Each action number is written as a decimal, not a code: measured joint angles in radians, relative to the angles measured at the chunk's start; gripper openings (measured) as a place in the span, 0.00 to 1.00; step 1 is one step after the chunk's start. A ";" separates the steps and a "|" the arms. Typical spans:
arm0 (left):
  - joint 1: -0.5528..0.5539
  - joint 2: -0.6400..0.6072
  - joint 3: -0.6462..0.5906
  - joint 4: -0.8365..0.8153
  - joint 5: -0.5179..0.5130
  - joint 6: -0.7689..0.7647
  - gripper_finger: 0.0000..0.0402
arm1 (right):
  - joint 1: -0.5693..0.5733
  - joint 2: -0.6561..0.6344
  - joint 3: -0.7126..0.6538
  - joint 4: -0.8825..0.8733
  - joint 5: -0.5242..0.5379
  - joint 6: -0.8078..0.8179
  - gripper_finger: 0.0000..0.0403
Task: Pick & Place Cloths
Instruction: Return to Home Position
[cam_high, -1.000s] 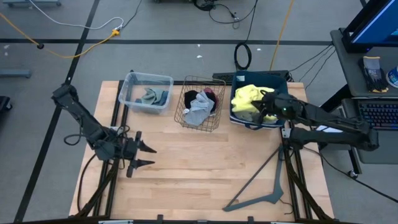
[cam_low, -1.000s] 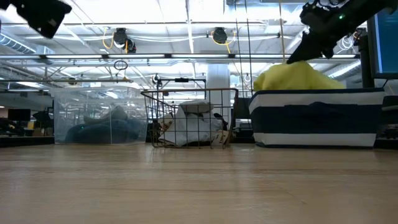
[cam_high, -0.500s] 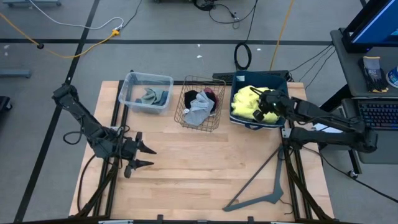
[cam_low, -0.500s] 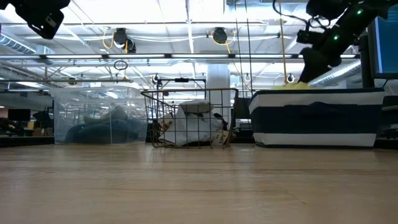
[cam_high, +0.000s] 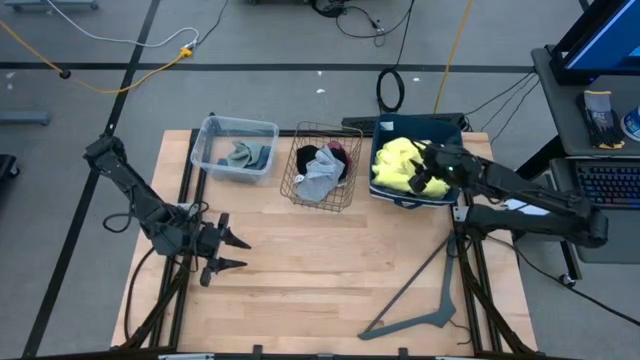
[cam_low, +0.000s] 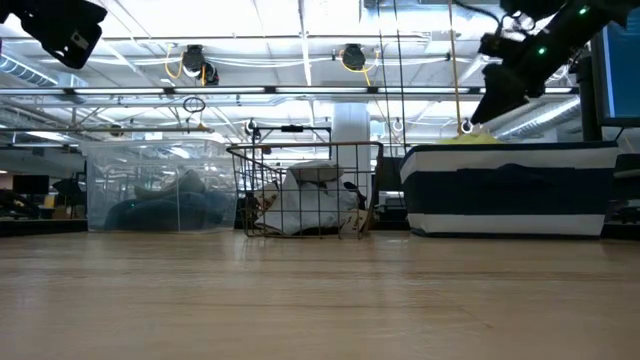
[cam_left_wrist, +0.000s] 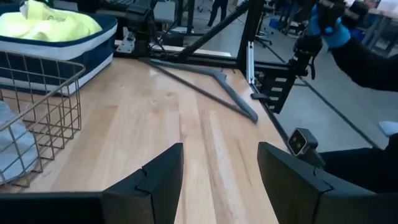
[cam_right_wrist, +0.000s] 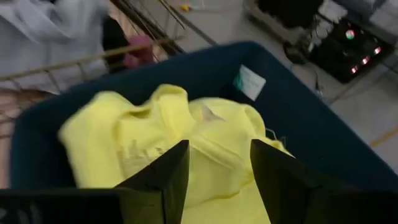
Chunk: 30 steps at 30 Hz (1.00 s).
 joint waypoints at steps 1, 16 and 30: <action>0.000 0.000 0.000 -0.002 0.000 0.002 0.52 | 0.011 -0.018 0.000 -0.007 0.000 0.000 0.40; 0.000 0.000 -0.077 0.052 -0.070 0.028 0.52 | 0.245 -0.158 0.001 -0.074 -0.186 0.104 0.39; 0.070 -0.118 -0.129 0.062 -0.031 0.152 0.52 | 0.434 -0.239 0.001 -0.065 -0.046 0.139 0.38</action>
